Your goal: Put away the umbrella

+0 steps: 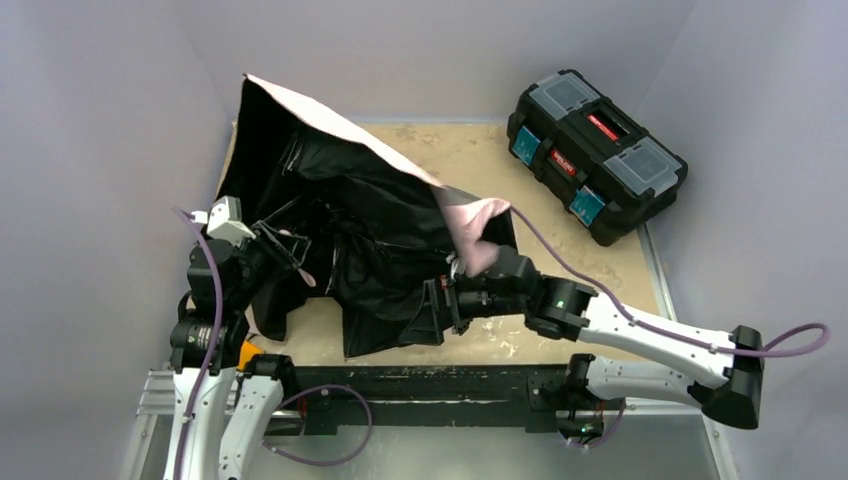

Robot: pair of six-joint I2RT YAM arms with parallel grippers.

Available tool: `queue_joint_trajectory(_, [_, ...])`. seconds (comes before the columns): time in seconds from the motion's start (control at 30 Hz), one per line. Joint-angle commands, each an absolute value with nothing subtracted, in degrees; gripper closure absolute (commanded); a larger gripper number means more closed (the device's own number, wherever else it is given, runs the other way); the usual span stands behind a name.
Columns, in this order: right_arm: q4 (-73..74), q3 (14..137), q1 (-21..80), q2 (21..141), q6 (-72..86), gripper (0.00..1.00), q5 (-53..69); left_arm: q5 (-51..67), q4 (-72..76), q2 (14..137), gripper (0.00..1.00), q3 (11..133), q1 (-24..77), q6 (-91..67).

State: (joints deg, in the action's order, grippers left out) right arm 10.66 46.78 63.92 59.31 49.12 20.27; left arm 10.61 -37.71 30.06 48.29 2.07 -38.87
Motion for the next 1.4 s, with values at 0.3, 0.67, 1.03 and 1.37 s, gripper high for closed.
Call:
queue_joint_trajectory(0.3, [4.0,64.3,64.6,65.5,45.9,0.01,23.2,-6.0,-33.2,25.6,1.00,38.7,1.0,-51.8])
queue_joint_trajectory(0.67, [11.5,58.6,62.9,70.9,54.3,0.01,11.7,-5.5,-30.8,23.3,1.00,40.7,1.0,-61.8])
queue_joint_trajectory(1.03, [23.4,63.1,57.2,58.2,48.0,0.01,4.2,-13.8,-32.7,28.6,1.00,53.1,1.0,-59.9])
queue_joint_trajectory(1.37, [34.7,67.9,50.4,50.9,45.3,0.01,0.6,-14.3,-29.5,31.6,1.00,49.5,1.0,-59.9])
